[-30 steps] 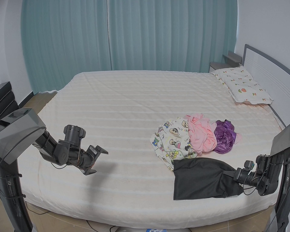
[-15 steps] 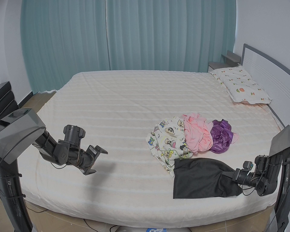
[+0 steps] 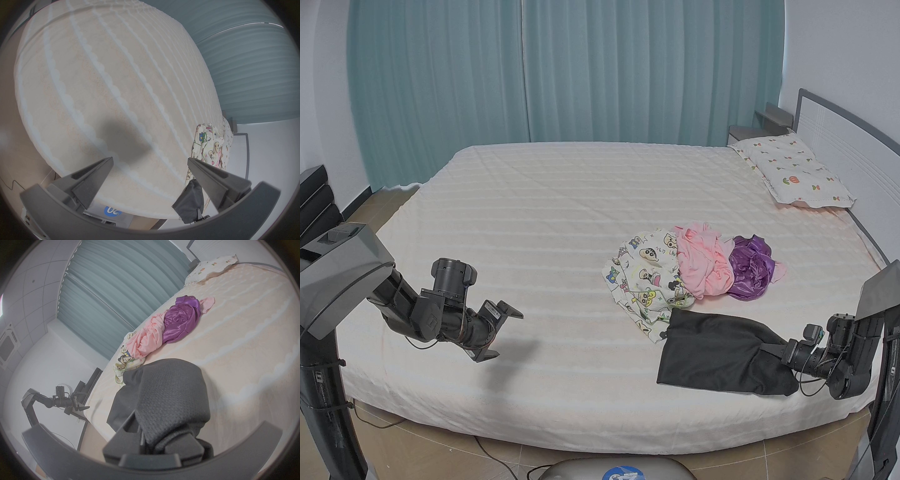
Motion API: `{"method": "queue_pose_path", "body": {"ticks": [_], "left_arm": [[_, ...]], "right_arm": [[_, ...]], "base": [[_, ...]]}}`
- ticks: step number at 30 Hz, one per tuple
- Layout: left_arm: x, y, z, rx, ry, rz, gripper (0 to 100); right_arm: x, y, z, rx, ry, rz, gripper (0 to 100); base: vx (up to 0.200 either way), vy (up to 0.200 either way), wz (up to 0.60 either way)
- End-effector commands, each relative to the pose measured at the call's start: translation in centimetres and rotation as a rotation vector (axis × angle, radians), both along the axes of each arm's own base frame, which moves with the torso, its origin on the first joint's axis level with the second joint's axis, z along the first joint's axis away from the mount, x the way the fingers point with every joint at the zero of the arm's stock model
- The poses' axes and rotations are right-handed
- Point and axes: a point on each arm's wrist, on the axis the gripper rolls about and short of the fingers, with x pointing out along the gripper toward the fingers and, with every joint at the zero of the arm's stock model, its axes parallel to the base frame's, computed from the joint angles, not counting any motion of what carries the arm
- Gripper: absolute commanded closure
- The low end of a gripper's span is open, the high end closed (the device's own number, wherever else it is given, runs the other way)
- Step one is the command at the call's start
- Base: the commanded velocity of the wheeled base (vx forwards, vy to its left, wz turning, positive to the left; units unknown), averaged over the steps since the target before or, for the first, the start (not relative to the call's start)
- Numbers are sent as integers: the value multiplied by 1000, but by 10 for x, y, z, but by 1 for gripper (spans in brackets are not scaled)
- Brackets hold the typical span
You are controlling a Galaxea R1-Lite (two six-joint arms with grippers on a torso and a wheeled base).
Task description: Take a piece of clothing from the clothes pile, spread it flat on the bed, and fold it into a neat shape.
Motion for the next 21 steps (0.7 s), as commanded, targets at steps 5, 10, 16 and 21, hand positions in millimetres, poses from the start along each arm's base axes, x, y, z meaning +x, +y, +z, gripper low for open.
{"method": "queue_pose_path", "body": {"ticks": [5, 10, 16, 21], "left_arm": [[1, -1, 0, -1, 0, -1, 0], [1, -1, -1, -1, 0, -1, 0], [0, -3, -2, 2, 3, -9, 0], [0, -3, -3, 17, 4, 1, 0]], "right_arm": [[15, -8, -3, -5, -22, -15, 100], [21, -15, -1, -12, -51, -32, 100], [23, -17, 0, -16, -67, -35, 100], [26, -17, -1, -17, -71, -33, 100]], "base": [[0, -160, 0], [0, -200, 0], [0, -200, 0], [0, -200, 0]]}}
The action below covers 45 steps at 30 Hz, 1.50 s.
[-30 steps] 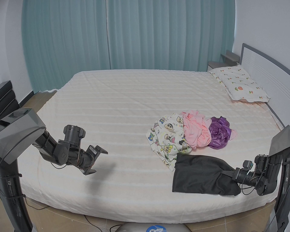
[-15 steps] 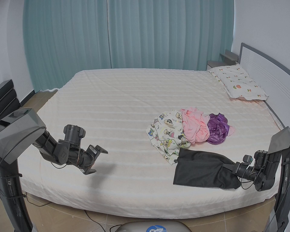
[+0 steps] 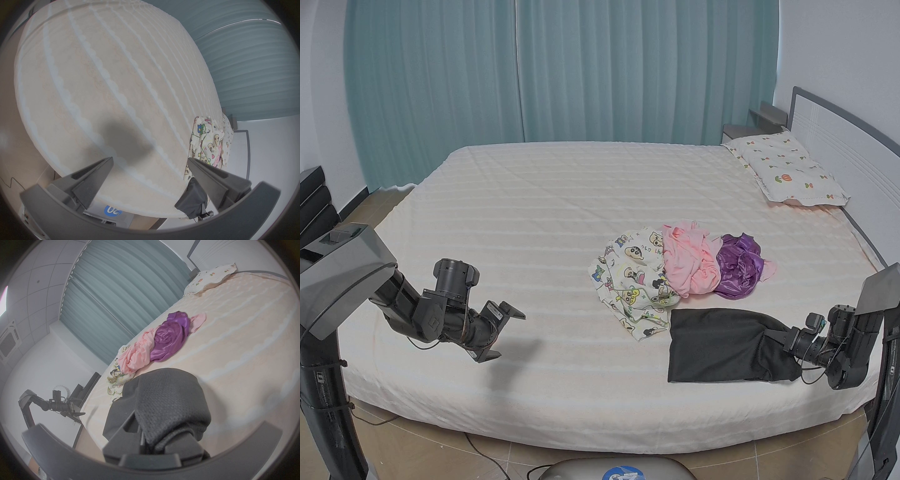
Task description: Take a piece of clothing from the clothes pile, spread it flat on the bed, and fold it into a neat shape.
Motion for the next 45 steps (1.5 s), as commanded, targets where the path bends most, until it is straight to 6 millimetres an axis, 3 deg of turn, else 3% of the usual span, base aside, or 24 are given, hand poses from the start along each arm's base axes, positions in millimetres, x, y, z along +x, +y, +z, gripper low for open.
{"method": "queue_pose_path", "body": {"ticks": [1, 7, 8, 13, 25, 31, 34, 39, 45], "left_arm": [[0, -1, -2, 9, 3, 3, 0], [1, -6, -7, 50, 3, 8, 0], [1, -5, -7, 48, 4, 10, 0], [1, -5, -7, 48, 5, 10, 0], [1, -6, -8, 51, 6, 8, 0], [1, -6, -7, 50, 5, 8, 0], [1, -6, -7, 50, 5, 8, 0], [1, -6, -7, 50, 5, 8, 0], [0, -6, -8, 51, 8, 8, 0]], "right_arm": [[2, 0, -1, 0, -2, 1, 100], [7, 1, -6, -8, -9, -1, 100], [8, 1, -6, -9, -9, -4, 0], [9, 5, -7, -20, -5, -18, 0], [28, -16, -2, -28, 21, -230, 0], [15, -15, 4, -15, 100, -252, 0], [16, -23, 9, -16, 86, -272, 0], [13, -52, 13, -17, 77, -349, 0], [15, -58, 3, 2, 128, -364, 0]], "base": [[0, -200, 0], [0, 0, 0], [0, 0, 0], [0, 0, 0], [0, 0, 0], [0, 0, 0], [0, 0, 0], [0, 0, 0], [0, 0, 0]]}}
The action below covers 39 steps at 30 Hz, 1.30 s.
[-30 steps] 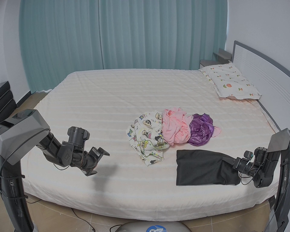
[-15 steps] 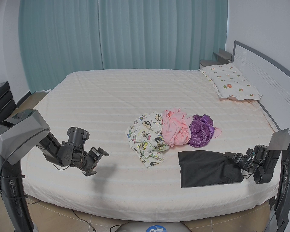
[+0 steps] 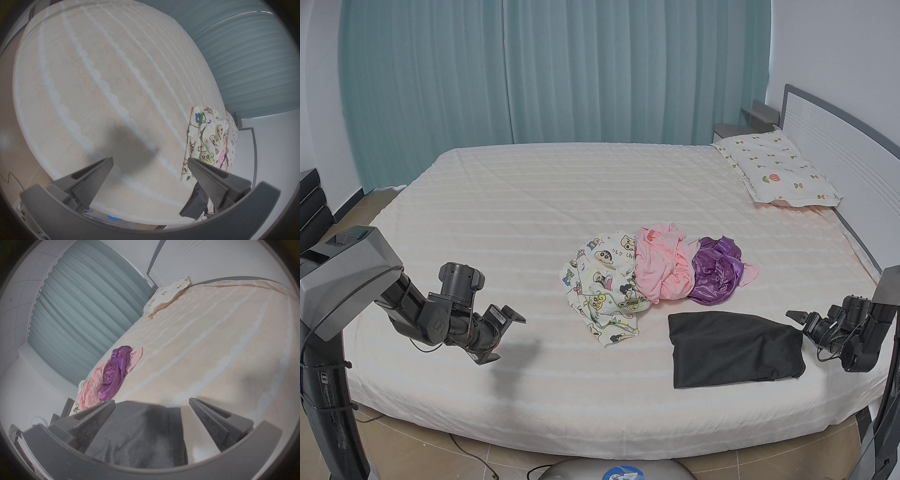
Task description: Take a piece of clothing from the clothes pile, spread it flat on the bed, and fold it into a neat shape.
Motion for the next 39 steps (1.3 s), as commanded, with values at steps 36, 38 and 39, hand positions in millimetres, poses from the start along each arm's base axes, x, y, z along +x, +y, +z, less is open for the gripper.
{"method": "queue_pose_path", "body": {"ticks": [36, 38, 39], "left_arm": [[0, 0, 0, -1, 0, 0, 0], [0, 0, 0, 1, 1, -1, 0], [0, 0, 0, 1, 1, -1, 0]], "right_arm": [[26, 1, -5, 64, -13, -52, 0], [25, 0, -1, 60, -22, -55, 0], [24, -2, 0, 58, -25, -58, 0]], "base": [[0, 0, 0], [0, 0, 0], [0, 0, 0]]}}
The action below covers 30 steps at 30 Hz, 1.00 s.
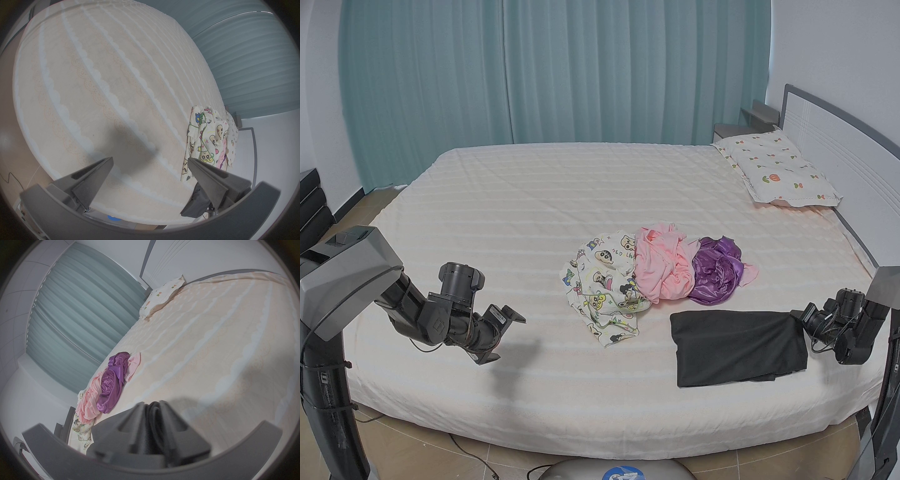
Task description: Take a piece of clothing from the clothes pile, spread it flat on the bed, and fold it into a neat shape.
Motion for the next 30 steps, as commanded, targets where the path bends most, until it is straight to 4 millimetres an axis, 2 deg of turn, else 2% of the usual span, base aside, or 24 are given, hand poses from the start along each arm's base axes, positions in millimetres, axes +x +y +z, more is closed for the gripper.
{"method": "queue_pose_path", "body": {"ticks": [1, 4, 8, 14, 22, 28, 30], "left_arm": [[0, 0, 0, 0, 0, -1, 0], [3, -1, 1, -6, -7, 3, 0], [6, -2, 0, -3, -5, 3, 0], [6, -2, 0, -3, -3, 3, 0], [5, -2, -1, -1, 0, 1, 0], [4, -1, 0, 0, -3, 0, 0], [4, -1, -1, 2, -2, 2, 0]], "right_arm": [[-5, -5, 7, -13, -11, -12, 0], [-15, -11, 20, -26, -22, -24, 0], [-31, -7, 27, -62, -11, 9, 0], [-62, -6, 11, -156, 45, 158, 0], [-73, -5, 6, -146, 57, 211, 0], [-88, 8, -3, -150, 50, 368, 0], [-91, 19, -7, -152, 66, 412, 0]], "base": [[0, 0, 0], [0, 0, 0], [0, -200, 0], [0, -200, 0], [0, -200, 0], [0, 0, 0], [0, 0, 0]]}}
